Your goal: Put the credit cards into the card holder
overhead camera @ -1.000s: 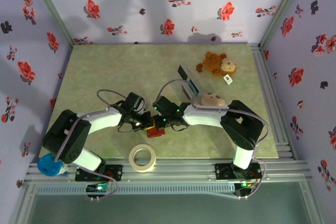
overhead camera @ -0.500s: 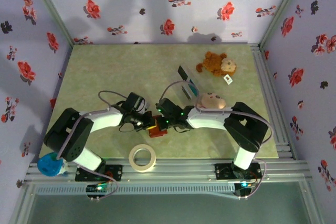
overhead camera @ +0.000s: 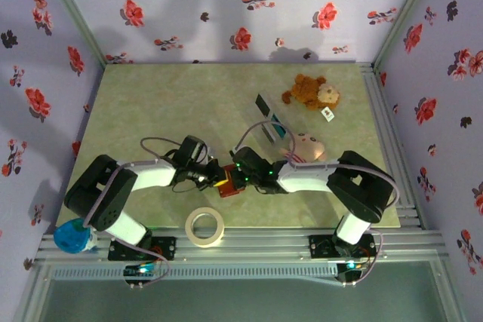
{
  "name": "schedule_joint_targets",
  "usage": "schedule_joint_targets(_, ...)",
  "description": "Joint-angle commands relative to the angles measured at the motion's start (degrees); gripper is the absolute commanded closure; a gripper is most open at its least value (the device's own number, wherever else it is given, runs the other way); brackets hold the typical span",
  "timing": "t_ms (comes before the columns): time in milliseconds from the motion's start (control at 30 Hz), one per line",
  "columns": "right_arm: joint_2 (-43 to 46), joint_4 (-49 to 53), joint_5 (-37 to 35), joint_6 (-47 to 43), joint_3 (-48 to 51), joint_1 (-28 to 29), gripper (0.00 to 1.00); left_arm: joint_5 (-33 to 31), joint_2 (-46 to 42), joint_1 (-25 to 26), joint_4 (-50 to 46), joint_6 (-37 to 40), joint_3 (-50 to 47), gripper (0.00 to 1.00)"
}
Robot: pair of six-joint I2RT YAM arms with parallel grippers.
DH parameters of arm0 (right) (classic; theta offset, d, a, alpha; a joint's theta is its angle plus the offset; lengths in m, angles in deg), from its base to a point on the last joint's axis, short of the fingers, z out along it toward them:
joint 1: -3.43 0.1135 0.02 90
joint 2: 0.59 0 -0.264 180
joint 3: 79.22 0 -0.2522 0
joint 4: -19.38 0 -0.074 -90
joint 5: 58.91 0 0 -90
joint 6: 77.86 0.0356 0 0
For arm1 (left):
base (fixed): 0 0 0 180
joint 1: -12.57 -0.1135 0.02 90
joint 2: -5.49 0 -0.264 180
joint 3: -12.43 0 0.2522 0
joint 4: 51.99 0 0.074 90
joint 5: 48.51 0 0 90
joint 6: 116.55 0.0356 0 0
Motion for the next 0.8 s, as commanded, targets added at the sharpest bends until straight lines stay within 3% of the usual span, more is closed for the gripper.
schedule_joint_targets(0, 2.5, -2.9, -3.4, -0.8, 2.9, 0.6, 1.00, -4.8, 2.8, 1.2, -4.7, -1.6, -3.1, 1.00)
schedule_joint_targets(767, -1.0, -8.9, 3.4, -2.3, 3.1, 0.6, 1.00, -8.3, 1.3, 1.4, -4.3, -4.3, -4.4, 1.00)
